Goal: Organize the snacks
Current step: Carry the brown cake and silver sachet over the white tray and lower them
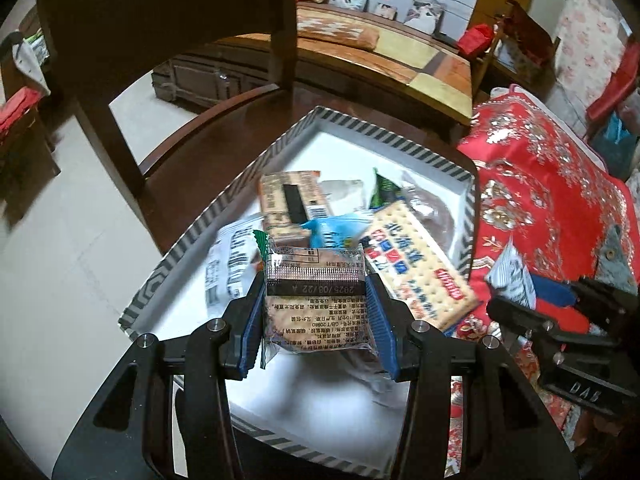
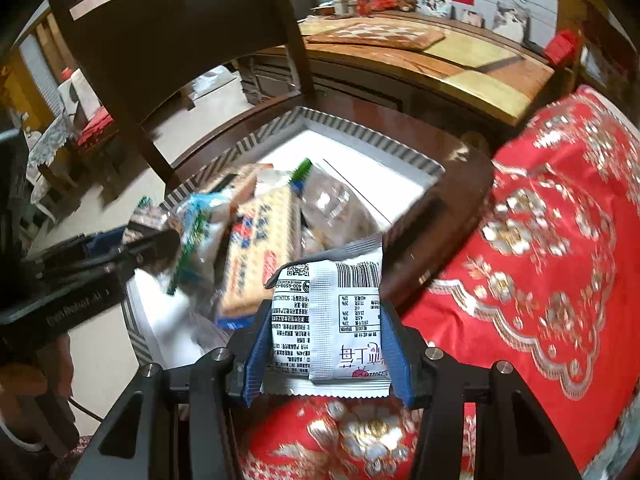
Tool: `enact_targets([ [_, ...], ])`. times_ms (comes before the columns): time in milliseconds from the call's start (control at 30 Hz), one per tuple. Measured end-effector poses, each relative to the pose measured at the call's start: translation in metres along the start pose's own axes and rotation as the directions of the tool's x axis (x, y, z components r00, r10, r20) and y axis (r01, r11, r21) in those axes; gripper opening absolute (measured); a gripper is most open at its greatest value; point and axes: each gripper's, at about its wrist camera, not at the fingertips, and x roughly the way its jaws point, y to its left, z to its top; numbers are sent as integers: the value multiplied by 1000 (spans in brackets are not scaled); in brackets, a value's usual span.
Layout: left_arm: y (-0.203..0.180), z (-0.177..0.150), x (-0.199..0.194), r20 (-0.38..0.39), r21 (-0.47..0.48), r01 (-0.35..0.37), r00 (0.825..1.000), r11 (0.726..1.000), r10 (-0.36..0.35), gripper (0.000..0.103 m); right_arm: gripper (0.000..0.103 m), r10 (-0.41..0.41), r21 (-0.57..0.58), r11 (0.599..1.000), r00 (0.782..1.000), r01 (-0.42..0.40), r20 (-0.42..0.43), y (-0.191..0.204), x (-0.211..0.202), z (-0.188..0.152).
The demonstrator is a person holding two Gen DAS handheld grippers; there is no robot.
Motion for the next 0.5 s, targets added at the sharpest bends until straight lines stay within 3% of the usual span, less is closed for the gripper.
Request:
enact_targets([
  [500,11,5,9,2,-24,-9,1000,1000,9,47,49,-16,-95,995,998,10,-62,25,50,57],
])
